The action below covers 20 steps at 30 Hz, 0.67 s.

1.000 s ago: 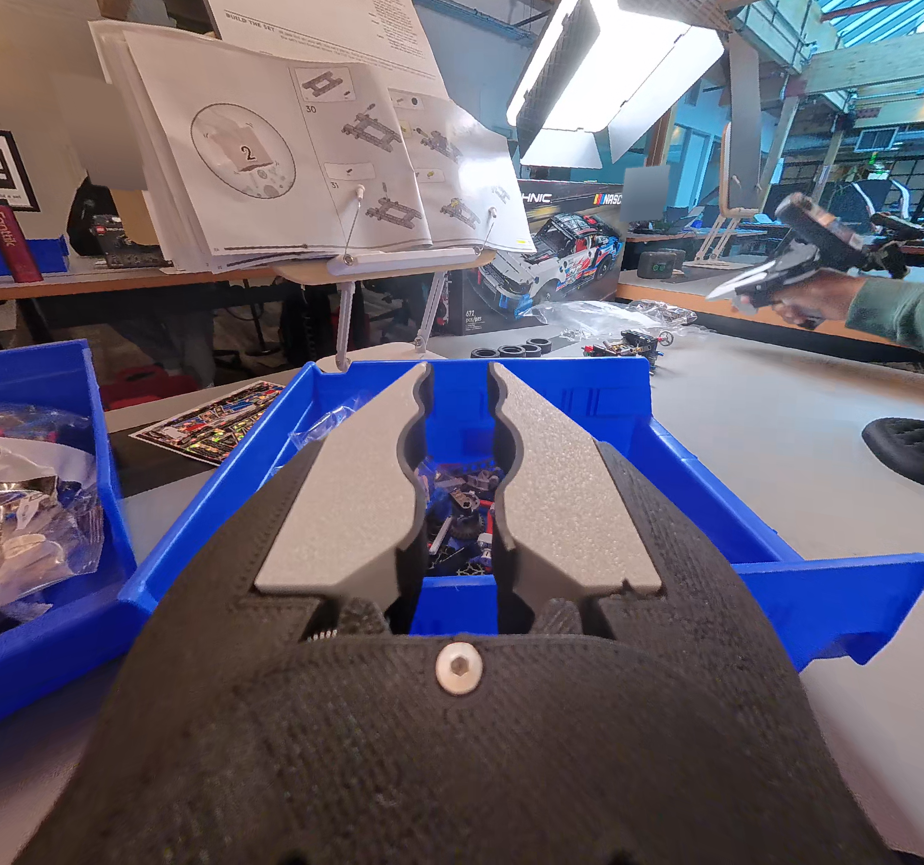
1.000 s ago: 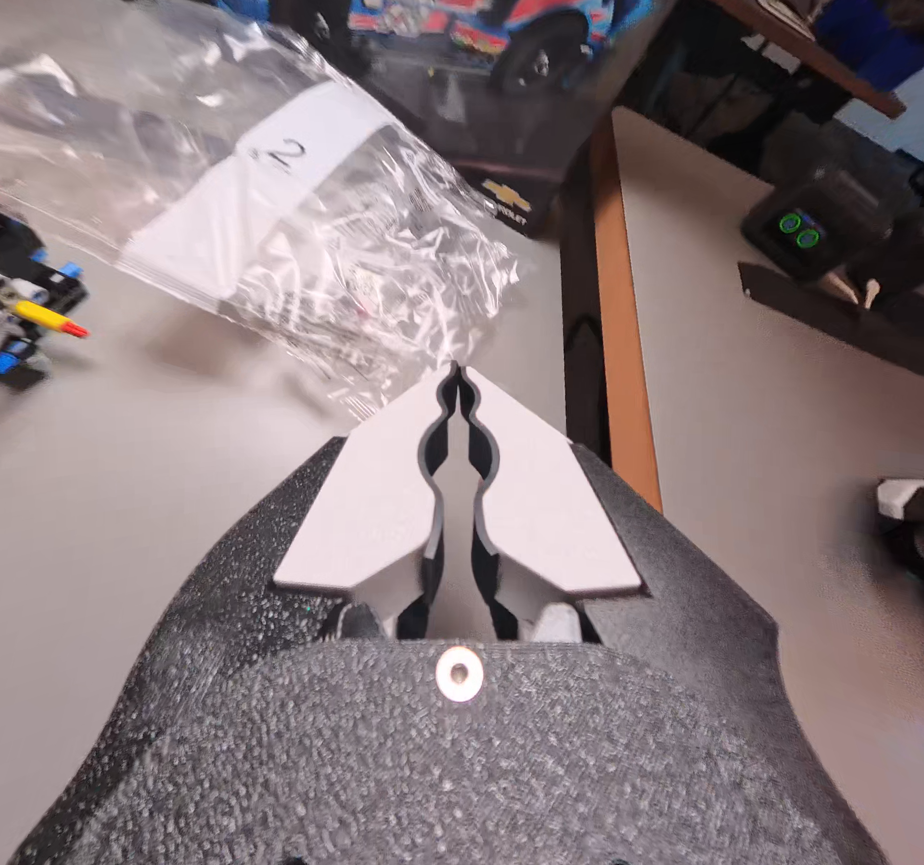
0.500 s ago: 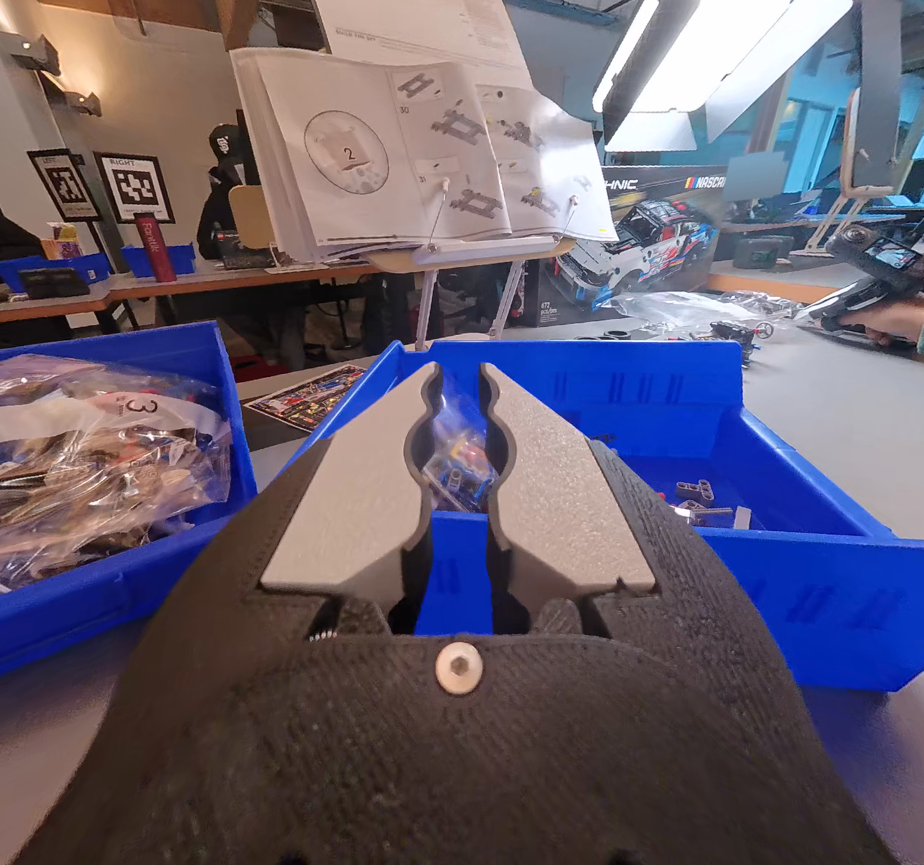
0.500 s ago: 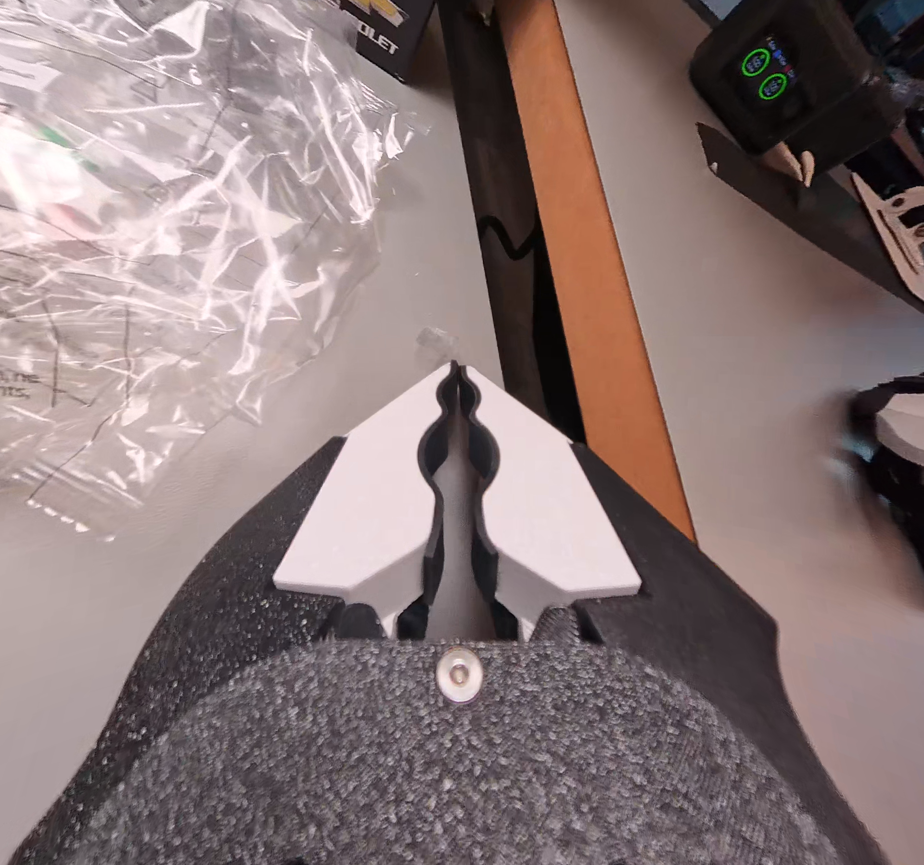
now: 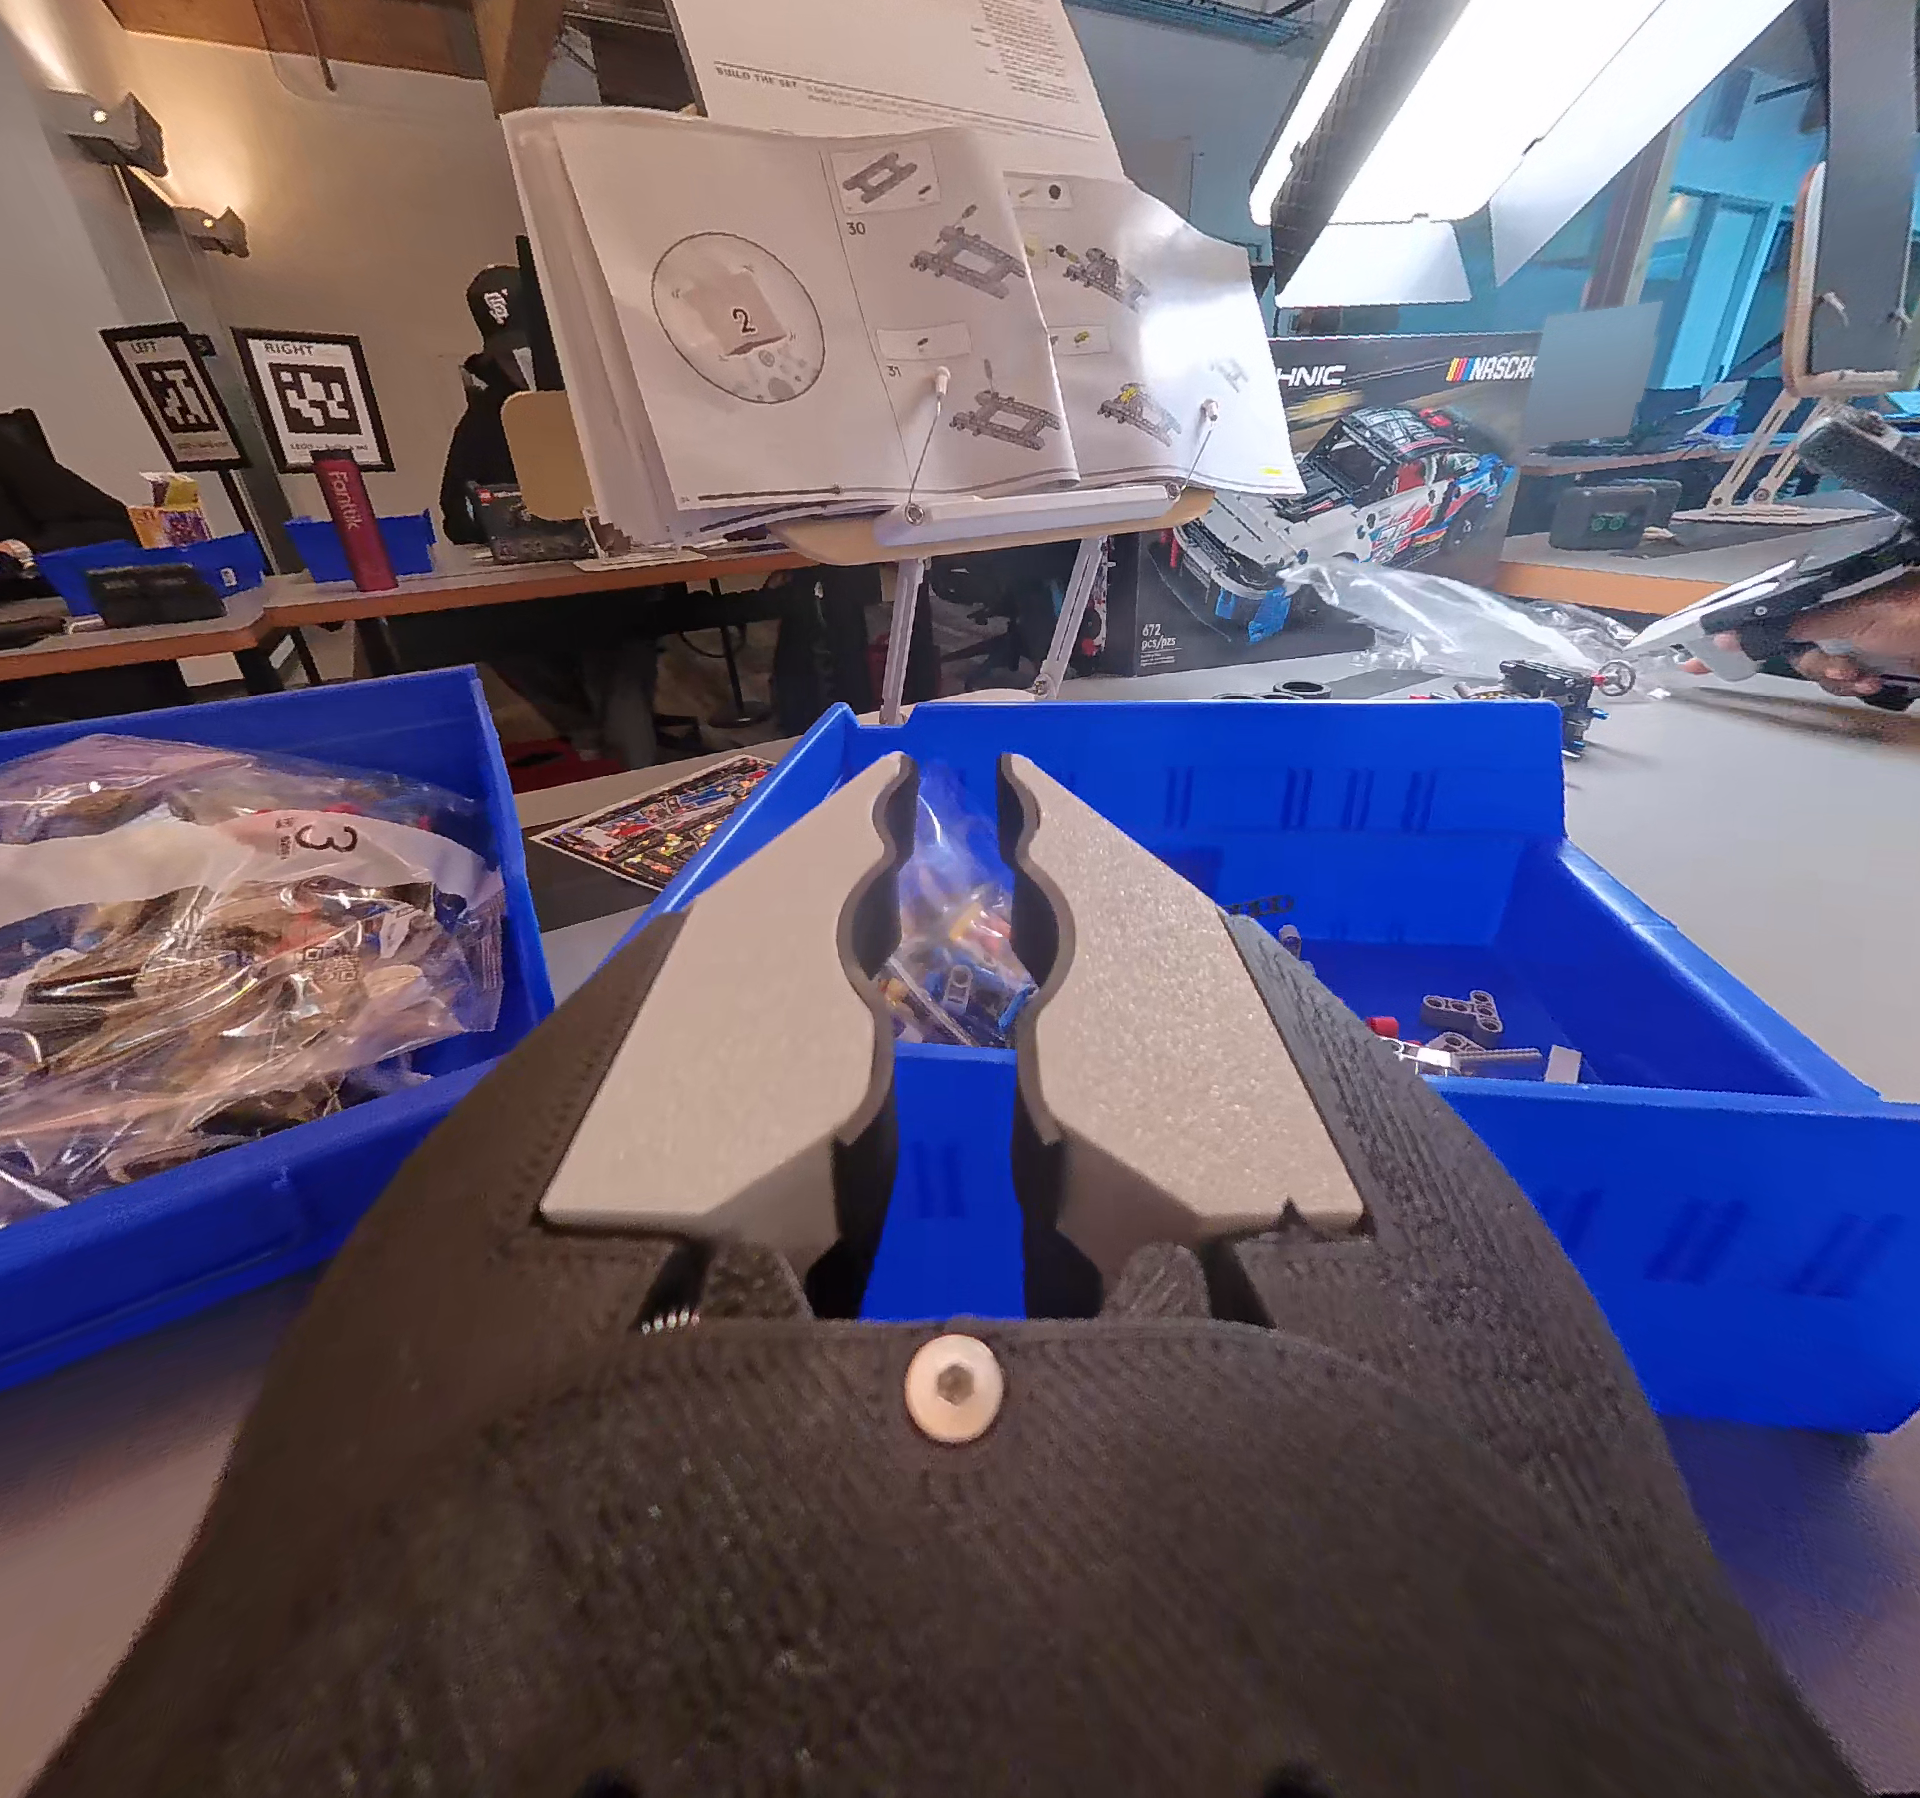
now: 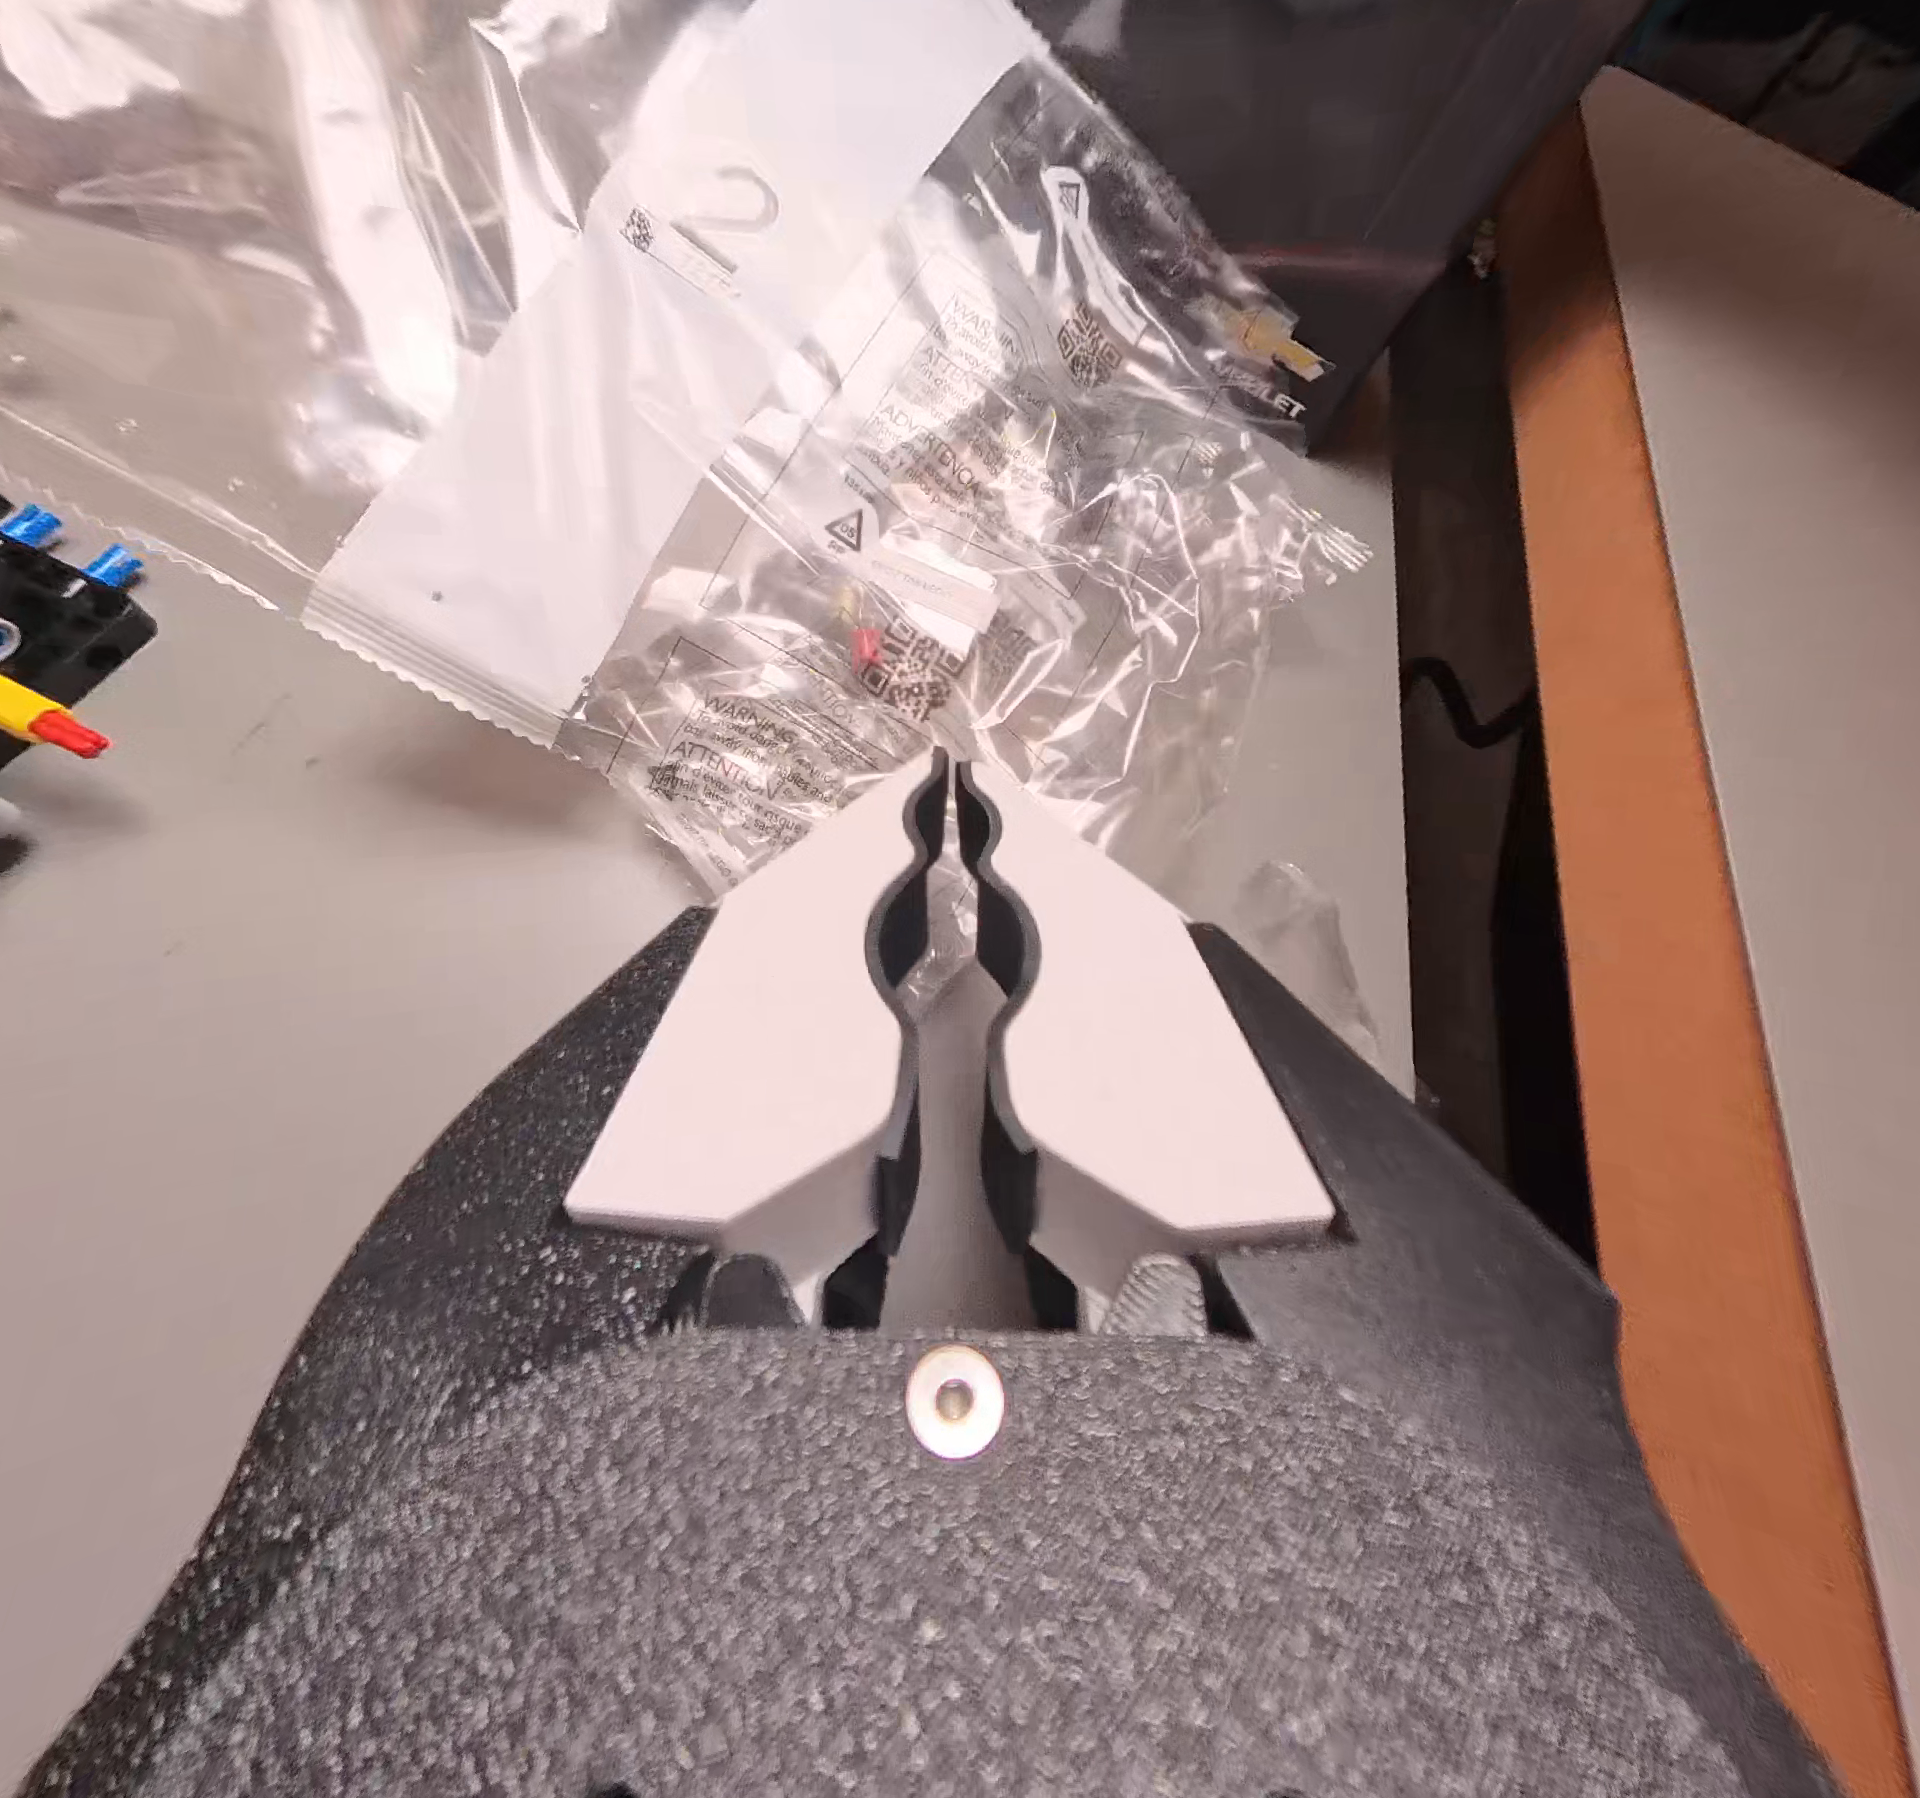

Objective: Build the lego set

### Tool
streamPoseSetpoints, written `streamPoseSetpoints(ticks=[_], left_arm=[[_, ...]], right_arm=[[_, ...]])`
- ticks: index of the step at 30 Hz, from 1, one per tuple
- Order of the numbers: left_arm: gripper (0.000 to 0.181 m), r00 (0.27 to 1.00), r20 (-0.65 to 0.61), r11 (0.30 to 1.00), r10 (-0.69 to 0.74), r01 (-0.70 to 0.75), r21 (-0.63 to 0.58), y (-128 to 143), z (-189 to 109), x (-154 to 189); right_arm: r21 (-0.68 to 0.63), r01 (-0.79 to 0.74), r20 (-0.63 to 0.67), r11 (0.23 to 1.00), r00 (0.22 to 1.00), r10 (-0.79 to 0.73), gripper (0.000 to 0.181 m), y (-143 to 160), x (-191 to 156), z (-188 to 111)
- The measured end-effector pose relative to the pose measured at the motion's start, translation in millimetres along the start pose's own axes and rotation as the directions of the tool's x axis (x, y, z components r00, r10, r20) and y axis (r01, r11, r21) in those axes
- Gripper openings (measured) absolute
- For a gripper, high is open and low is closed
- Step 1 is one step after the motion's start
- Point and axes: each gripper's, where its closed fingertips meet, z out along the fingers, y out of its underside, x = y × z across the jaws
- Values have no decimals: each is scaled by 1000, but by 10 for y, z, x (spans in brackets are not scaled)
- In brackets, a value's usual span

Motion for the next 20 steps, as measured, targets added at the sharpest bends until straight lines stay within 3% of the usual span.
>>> streamPoseSetpoints(ticks=[5, 8, 10, 15, 20], left_arm=[[13, 1000, -7, 1000, -9, 9, 6, 1, -5, -6], [13, 1000, -8, 1000, -8, 8, 7, 0, -6, -4], [13, 1000, -8, 1000, -8, 8, 7, 1, -5, -4], [13, 1000, -10, 1000, -1, 1, 5, -2, -9, 3], [13, 1000, -12, 1000, -1, 1, 4, 0, -6, 8]], right_arm=[[-38, -54, -84, 998, 995, 50, 0, -3, 228, -193], [-6, -37, -50, 999, 998, 37, 0, -142, 149, -294], [7, 1, -11, 1000, 1000, -1, 18, -237, -15, -281], [-107, 186, -11, 977, 982, -188, 48, -121, -341, -32], [-102, 432, -46, 896, 898, -438, 60, -258, -560, 0]])
